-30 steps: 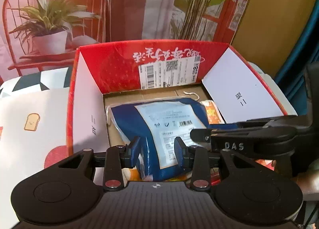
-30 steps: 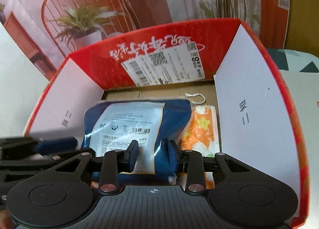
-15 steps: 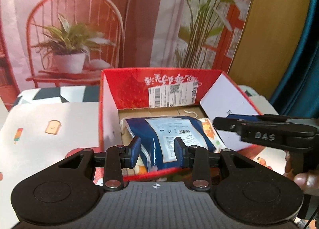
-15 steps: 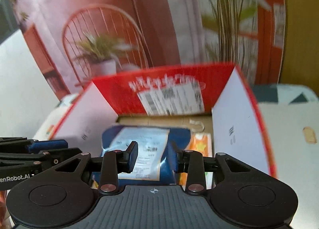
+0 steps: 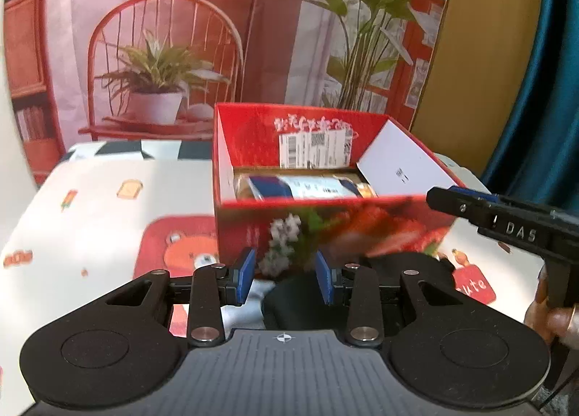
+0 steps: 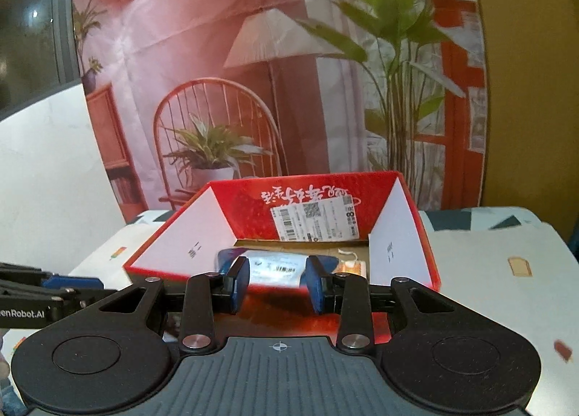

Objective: Organize soft objects
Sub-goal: 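Return the left tool to the pile and grasp the black dotted glove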

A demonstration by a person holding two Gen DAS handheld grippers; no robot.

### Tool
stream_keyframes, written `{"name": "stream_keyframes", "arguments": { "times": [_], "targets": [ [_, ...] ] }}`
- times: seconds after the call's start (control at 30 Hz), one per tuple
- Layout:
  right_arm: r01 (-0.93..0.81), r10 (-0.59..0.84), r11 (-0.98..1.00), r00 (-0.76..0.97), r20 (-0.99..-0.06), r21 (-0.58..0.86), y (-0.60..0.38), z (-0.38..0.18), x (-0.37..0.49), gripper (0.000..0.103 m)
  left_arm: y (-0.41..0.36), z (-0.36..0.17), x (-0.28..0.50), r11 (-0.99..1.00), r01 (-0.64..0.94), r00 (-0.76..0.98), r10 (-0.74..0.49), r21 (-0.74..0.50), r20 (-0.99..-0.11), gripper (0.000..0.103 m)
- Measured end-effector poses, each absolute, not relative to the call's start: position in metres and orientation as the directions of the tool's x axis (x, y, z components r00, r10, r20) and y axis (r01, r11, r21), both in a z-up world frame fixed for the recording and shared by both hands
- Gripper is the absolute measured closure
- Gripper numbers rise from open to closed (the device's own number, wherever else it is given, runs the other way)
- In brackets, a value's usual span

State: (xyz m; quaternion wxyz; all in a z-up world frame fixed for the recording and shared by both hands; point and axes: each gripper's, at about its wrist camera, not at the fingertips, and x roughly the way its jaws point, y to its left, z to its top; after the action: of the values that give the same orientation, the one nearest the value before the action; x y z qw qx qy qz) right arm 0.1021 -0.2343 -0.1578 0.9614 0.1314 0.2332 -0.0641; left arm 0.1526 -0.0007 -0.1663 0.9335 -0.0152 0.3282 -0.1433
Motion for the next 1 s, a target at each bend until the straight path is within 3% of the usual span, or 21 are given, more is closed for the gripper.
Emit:
{"name": "stream_keyframes", "arguments": {
  "times": [0.4,0.57,0.73,1.0],
  "targets": [
    [0.211,-0.036,0.936,0.854,-0.519,0.282,-0.21,-0.217,0.047,0.067,0.001,-0.211,0.124,0.961,0.197,0.699,-0.276,-0.193,-0.66,0.064],
    [0.204,-0.019,0.938,0.836,-0.548,0.28,-0.205,-0.221,0.041,0.065,0.008,-0.222,0.117,0.95,0.163,0.605,-0.311,-0.268,-0.733,0.064],
    [0.227,-0.02,0.933,0.808,-0.589,0.28,-0.207,-0.222,0.037,0.062,0.001,-0.23,0.112,0.951,0.192,0.563,-0.31,-0.244,-0.766,0.058],
    [0.249,-0.017,0.932,0.756,-0.654,0.264,-0.207,-0.233,0.029,0.058,-0.009,-0.257,0.116,0.936,0.213,0.478,-0.351,-0.281,-0.805,0.058]
  ]
}}
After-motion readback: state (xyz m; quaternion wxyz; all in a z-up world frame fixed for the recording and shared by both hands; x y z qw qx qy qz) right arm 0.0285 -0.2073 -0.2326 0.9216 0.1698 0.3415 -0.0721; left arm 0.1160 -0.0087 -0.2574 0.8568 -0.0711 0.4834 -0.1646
